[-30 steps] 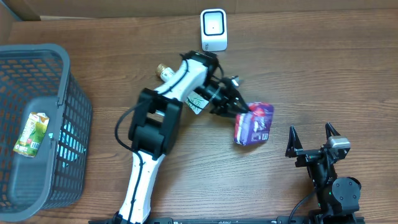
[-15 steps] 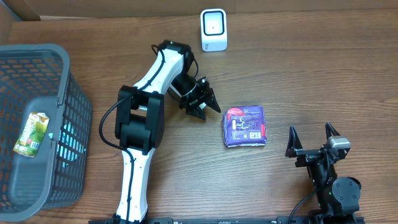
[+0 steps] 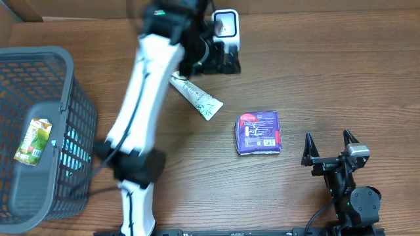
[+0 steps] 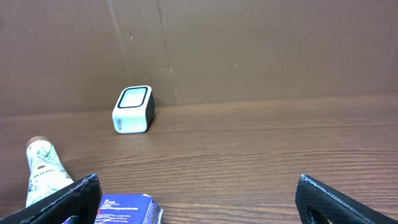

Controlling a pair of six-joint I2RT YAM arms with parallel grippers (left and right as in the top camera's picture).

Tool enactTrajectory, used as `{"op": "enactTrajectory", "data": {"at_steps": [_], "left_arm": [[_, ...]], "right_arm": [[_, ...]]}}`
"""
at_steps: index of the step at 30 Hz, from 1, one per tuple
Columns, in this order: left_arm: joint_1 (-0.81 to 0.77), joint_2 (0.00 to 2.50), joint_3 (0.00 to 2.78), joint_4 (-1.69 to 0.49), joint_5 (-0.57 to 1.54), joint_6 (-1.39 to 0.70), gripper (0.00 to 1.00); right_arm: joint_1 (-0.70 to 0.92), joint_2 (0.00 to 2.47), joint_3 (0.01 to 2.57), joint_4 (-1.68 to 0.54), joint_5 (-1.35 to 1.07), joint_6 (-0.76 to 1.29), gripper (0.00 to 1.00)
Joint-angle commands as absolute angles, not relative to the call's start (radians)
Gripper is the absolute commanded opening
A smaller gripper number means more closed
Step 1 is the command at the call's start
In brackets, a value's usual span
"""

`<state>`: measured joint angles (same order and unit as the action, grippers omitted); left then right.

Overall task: Scan the item barcode
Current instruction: 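Carry the pink pad pack with the left gripper and set it on the table, then return the left gripper to the basket and grasp the mint-green wipes pack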

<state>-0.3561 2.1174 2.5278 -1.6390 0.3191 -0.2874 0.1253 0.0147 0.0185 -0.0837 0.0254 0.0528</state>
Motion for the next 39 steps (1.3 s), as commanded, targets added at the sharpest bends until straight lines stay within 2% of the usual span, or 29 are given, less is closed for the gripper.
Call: {"op": "enactTrajectory", "data": {"at_steps": [1, 5, 9, 15, 19, 23, 27, 28, 29, 39], "left_arm": [[-0.316, 1.947, 2.628, -1.649, 0.01, -0.393, 0.99], [-0.216, 1.808, 2.638, -1.658, -0.137, -0.522, 1.0], [-0.063, 1.733, 2.633, -1.69, -0.167, -0.581, 1.0], [0.168, 1.721, 2.626, -1.69, -0.185, -0.607, 1.0], [0.287, 1.721, 2.601, -1.69, -0.3, -0.645, 1.0], [0.377, 1.72, 2.566, -1.69, -0.3, -0.643, 1.0], [0.432, 1.72, 2.509, -1.69, -0.294, -0.651, 0.99], [0.438, 1.716, 2.5, -1.69, -0.289, -0.648, 0.93], [0.438, 1.707, 2.498, -1.69, -0.278, -0.635, 0.91], [0.41, 1.381, 2.499, -1.651, -0.275, -0.613, 1.0]], "right_arm": [[0.131, 0.003, 0.008, -0.08, 0.022, 0.06, 1.0], [0.131, 0.003, 0.008, -0.08, 0.022, 0.06, 1.0], [0.131, 0.003, 0.008, -0.08, 0.022, 0.06, 1.0], [0.131, 0.003, 0.008, -0.08, 0.022, 0.06, 1.0], [0.131, 0.003, 0.008, -0.08, 0.022, 0.06, 1.0], [0.131, 0.003, 0.008, -0.08, 0.022, 0.06, 1.0], [0.131, 0.003, 0.008, -0.08, 0.022, 0.06, 1.0], [0.131, 0.003, 0.008, -0.08, 0.022, 0.06, 1.0], [0.131, 0.003, 0.008, -0.08, 0.022, 0.06, 1.0], [0.131, 0.003, 0.008, -0.08, 0.022, 0.06, 1.0]]}}
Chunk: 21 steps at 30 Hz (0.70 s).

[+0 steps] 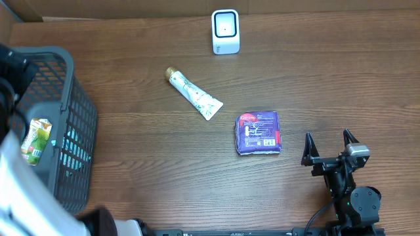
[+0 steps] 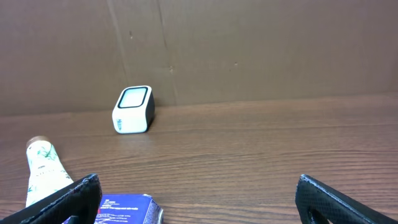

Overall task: Scan the item barcode
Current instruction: 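Return the left gripper to the basket and grasp the mint-green wipes pack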

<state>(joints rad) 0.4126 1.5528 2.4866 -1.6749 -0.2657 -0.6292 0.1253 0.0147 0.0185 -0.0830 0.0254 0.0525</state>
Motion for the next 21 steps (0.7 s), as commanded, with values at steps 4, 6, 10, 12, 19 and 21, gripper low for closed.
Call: {"op": "enactTrajectory", "data": {"at_steps": [4, 6, 10, 12, 19, 21], "left_arm": [[0.411, 1.258, 2.499, -1.44, -0.395, -0.524, 1.0], [0.411, 1.249, 2.499, -1.349, -0.459, -0.493, 0.99], [0.412, 1.285, 2.487, -1.261, -0.575, -0.464, 1.0], [0.412, 1.32, 2.478, -1.246, -0.651, -0.464, 1.0], [0.412, 1.41, 2.461, -1.192, -0.751, -0.551, 1.0], [0.412, 1.41, 2.461, -1.121, -0.716, -0.553, 1.0]], "right_arm": [[0.131, 0.003, 0.008, -0.08, 0.022, 0.06, 1.0], [0.131, 0.003, 0.008, -0.08, 0.022, 0.06, 1.0], [0.131, 0.003, 0.008, -0.08, 0.022, 0.06, 1.0], [0.131, 0.003, 0.008, -0.08, 0.022, 0.06, 1.0], [0.131, 0.003, 0.008, -0.08, 0.022, 0.06, 1.0], [0.131, 0.003, 0.008, -0.08, 0.022, 0.06, 1.0]]}}
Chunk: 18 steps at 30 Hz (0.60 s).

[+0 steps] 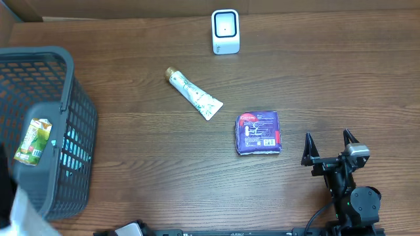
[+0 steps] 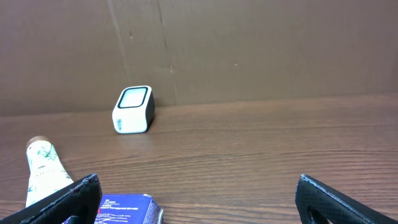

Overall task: Scan the item barcode
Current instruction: 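Return the left gripper to the basket and grasp the mint-green wipes pack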

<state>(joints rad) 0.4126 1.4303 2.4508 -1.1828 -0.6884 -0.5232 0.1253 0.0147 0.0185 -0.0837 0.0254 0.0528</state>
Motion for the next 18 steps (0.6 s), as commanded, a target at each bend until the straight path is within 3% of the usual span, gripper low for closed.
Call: {"op": "enactTrajectory", "data": {"at_steps": [1, 6, 9, 18], "left_arm": [[0.412, 1.408, 2.461, -1.08, -0.701, -0.554, 1.0], [0.412, 1.415, 2.461, -0.918, -0.645, -0.541, 0.99], [0.41, 1.444, 2.46, -0.849, -0.645, -0.394, 0.99], [0.393, 1.35, 2.265, -0.794, -0.655, -0.296, 0.99]], "right_arm": [[0.131, 0.003, 0.008, -0.08, 0.022, 0.06, 1.0], [0.131, 0.003, 0.008, -0.08, 0.022, 0.06, 1.0], [0.131, 0.003, 0.008, -0.08, 0.022, 0.06, 1.0], [0.131, 0.003, 0.008, -0.08, 0.022, 0.06, 1.0]]}}
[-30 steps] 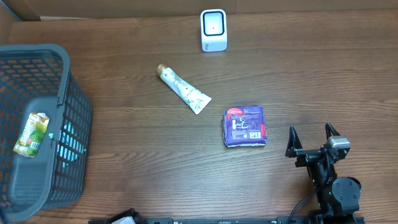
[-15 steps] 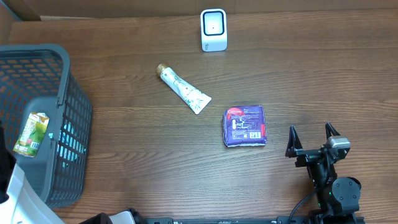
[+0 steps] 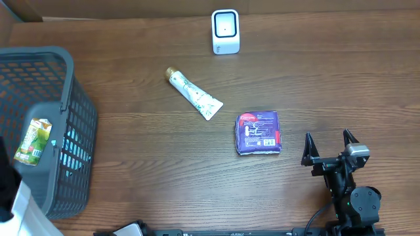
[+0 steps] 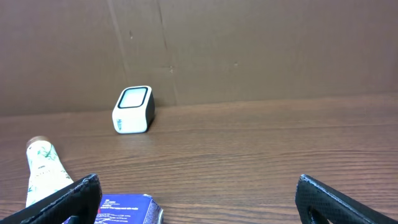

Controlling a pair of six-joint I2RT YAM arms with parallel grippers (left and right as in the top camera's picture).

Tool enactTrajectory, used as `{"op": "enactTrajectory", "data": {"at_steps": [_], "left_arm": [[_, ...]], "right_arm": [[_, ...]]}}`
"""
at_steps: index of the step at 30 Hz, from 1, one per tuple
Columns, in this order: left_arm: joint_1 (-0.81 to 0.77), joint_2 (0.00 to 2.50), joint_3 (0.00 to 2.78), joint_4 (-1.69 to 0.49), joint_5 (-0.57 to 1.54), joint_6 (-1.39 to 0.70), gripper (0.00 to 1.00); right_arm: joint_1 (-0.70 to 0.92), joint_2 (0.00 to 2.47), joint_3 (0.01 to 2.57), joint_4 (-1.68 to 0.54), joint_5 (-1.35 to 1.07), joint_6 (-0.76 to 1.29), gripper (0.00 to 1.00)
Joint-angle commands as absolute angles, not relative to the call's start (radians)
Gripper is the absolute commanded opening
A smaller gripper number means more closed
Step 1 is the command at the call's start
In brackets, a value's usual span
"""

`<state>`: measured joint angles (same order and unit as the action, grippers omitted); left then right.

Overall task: Scan the item barcode
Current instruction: 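Return the left gripper to the basket and grasp the mint-green wipes pack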

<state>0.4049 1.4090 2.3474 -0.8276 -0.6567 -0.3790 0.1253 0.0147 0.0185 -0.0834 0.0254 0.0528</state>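
Note:
The white barcode scanner (image 3: 225, 31) stands at the table's far edge, its window (image 4: 133, 109) facing the front. A white tube with a leaf print (image 3: 193, 95) lies left of centre, its cap end seen in the right wrist view (image 4: 45, 174). A purple packet (image 3: 258, 132) lies label up in the middle, with its near corner (image 4: 127, 208) by my right gripper's left finger. My right gripper (image 3: 330, 149) rests open at the front right, nothing between its fingers (image 4: 68, 199). Of the left arm only a white part (image 3: 13, 210) shows at the lower left; its gripper is out of view.
A grey mesh basket (image 3: 72, 105) stands at the left edge with a green juice carton (image 3: 33, 141) inside it. A brown cardboard wall (image 4: 249, 50) rises behind the scanner.
The part of the left arm at the lower left corner has shifted slightly. The tube, packet, scanner, carton and right gripper lie as before.
First the left arm reached across the table, its end beside the scanner above the tube. Then it was a blur over the basket at the left edge. After that only a piece showed at the lower left corner, as now. No item or the right gripper moved.

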Motion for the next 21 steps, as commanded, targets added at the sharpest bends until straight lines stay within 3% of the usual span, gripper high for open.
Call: {"op": "enactTrajectory", "data": {"at_steps": [1, 8, 12, 21], "left_arm": [[0.393, 1.33, 2.23, -0.776, -0.665, -0.282, 1.0], [0.394, 1.2, 1.899, -0.748, -0.764, -0.278, 1.0], [0.402, 1.202, 1.774, -0.802, -0.921, -0.426, 0.99], [0.677, 1.245, 1.551, -0.962, -0.435, -0.731, 1.0]], "right_arm": [[0.131, 0.003, 0.008, -0.08, 0.022, 0.06, 1.0], [0.131, 0.003, 0.008, -0.08, 0.022, 0.06, 1.0], [0.131, 0.003, 0.008, -0.08, 0.022, 0.06, 1.0], [0.131, 0.003, 0.008, -0.08, 0.022, 0.06, 1.0]]}}
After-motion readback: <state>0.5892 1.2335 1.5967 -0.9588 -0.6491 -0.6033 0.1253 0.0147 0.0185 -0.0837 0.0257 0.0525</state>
